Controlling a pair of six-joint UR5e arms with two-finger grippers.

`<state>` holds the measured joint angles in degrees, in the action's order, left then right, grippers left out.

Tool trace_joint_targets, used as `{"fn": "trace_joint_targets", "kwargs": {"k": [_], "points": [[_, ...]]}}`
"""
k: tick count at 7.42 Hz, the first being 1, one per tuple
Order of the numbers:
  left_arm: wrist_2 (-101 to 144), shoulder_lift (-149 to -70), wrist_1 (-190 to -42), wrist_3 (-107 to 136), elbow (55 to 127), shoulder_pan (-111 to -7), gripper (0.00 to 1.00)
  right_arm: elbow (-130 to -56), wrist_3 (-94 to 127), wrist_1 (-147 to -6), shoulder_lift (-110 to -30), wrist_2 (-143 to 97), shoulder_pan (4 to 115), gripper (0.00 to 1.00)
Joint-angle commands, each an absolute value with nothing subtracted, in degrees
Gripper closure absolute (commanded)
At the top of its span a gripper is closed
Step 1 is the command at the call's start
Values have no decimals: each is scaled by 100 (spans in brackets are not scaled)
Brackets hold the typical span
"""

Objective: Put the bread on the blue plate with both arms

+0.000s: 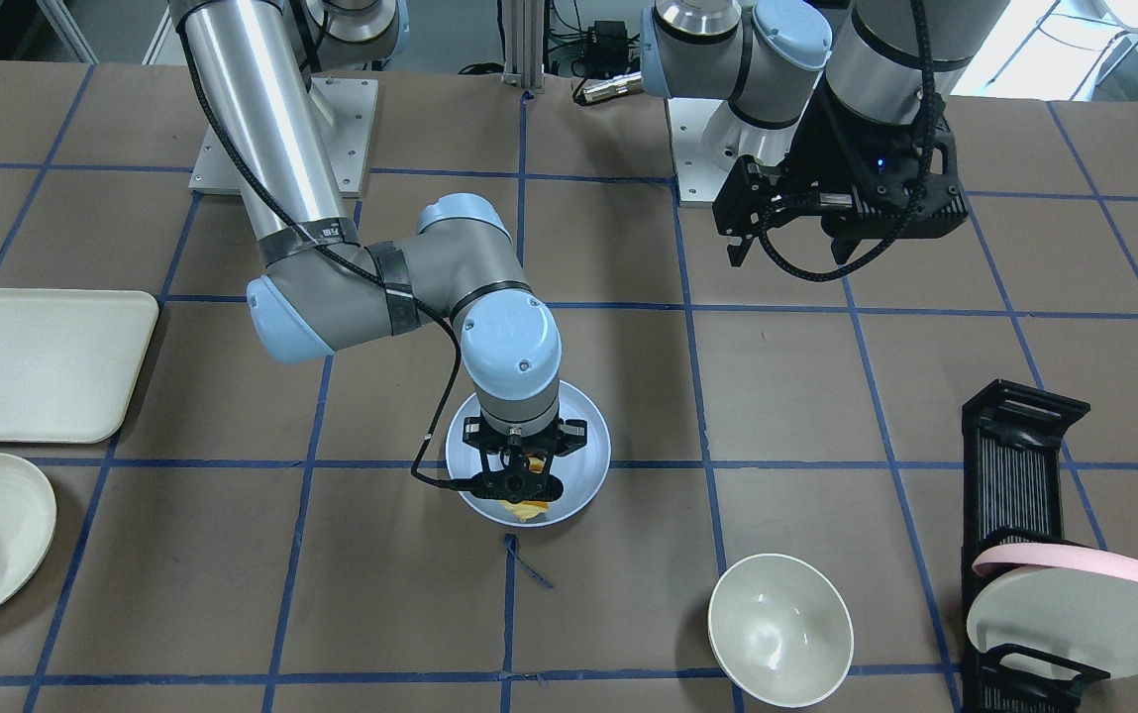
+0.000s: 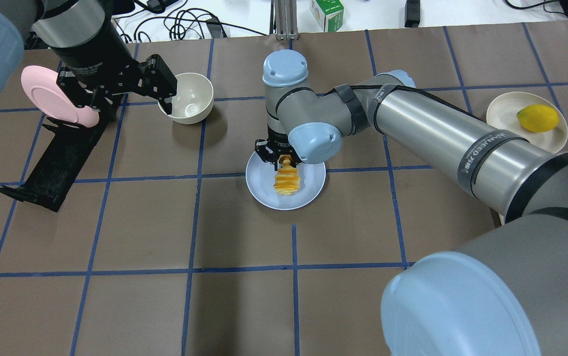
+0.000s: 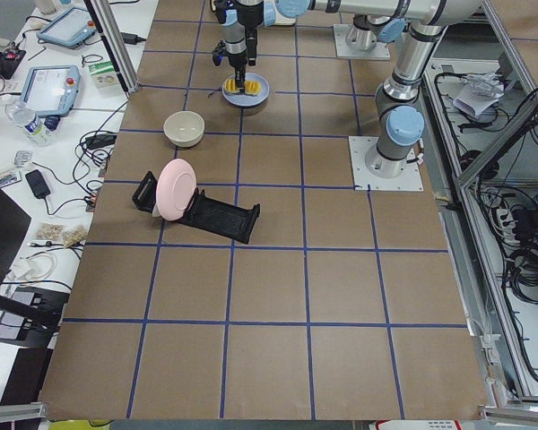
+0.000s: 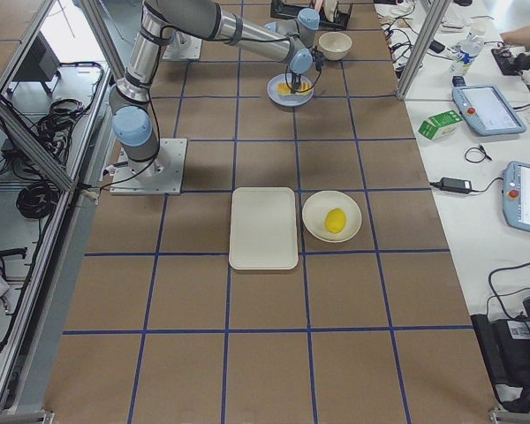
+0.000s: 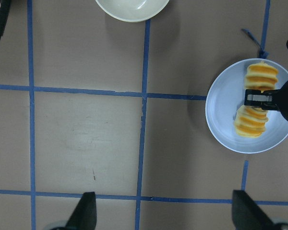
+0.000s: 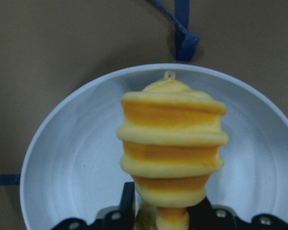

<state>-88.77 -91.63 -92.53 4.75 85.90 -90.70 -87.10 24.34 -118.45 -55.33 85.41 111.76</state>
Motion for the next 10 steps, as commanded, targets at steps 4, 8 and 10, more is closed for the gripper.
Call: {"fn": "trace_joint_targets", "kwargs": {"k": [4,8,10], "points": [[-8886,-9176,-9080,132,8587,-9070,0,-8359,1619,-11077,-6062,8569,10189,0],[-8894,-9185,-9062,141,8596,-9062,0,-8560,188,-10319,-7099,9079,9223,0],[-8895,-9185,-9062,141,8596,-9062,0,-8675,79,-9925,-7583,9079,9097,0]]}}
